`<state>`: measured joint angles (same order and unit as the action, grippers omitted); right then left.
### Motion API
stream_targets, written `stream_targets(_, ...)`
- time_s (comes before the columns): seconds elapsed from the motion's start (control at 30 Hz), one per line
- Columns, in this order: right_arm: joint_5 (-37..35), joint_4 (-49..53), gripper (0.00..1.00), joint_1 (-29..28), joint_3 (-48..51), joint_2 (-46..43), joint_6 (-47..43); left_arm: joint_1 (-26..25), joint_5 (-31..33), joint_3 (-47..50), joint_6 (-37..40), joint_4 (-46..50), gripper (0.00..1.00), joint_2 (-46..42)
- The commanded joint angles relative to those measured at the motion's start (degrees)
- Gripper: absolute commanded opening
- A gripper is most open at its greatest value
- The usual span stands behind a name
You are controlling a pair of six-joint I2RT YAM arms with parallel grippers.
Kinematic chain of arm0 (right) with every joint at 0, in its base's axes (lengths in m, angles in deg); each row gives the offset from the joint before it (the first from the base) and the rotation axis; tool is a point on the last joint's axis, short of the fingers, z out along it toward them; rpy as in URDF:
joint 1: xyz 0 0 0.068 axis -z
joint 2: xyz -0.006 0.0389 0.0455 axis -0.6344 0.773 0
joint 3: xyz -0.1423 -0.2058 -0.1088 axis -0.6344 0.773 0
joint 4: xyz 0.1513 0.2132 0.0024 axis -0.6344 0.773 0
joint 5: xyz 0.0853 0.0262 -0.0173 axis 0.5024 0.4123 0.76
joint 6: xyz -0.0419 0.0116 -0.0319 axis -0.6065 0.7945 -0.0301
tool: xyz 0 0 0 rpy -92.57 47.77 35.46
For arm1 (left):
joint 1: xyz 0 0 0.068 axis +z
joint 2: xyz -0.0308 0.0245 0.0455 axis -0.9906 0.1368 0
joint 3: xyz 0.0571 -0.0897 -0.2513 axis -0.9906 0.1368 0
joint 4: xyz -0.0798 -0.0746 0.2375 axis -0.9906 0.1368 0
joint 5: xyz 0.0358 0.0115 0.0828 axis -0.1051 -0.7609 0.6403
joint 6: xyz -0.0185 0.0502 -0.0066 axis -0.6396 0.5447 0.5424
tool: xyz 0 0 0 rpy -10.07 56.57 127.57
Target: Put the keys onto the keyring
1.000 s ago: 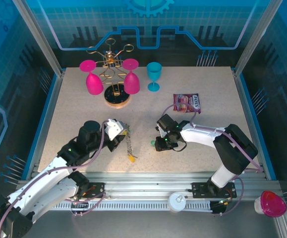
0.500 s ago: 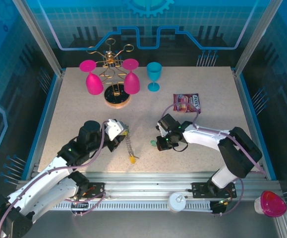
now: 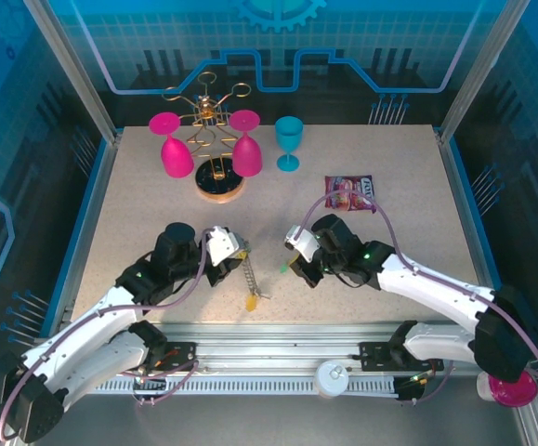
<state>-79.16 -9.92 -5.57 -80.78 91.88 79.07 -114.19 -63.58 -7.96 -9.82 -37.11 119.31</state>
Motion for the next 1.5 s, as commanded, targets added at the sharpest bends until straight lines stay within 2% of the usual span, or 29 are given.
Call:
stream_targets(0.0,6.49,-4.8,0.0,0.4,1.4,-2.45,-11.0,-0.25,-7.35,-0.44,4.05,-4.13,0.0,1.21)
stream_targets(0.2,15.96,-4.51,0.0,0.86,-1.28,-2.46,-15.09,-0.34,-11.79,-0.57,6.46,-5.08,0.0,3.22)
stream_targets(0.3,17.53,-2.45,0.0,0.37,-3.43,-1.46,-16.99,-0.36,-11.99,-0.75,7.23,-5.26,0.0,3.72)
stream_targets(0.67,14.4,-2.66,0.0,-2.8,-9.91,3.7,-18.64,-0.43,-11.76,-0.62,7.61,-6.2,0.0,4.0)
stream_targets(1.2,8.06,-6.85,0.0,-4.04,-11.01,6.3,-13.45,-0.41,-11.39,-0.79,7.7,-5.7,0.0,4.18)
stream_targets(1.47,8.66,-7.91,0.0,-4.01,-11.35,7.17,-10.97,-0.41,-10.83,-1.15,8.22,-4.82,0.0,4.24)
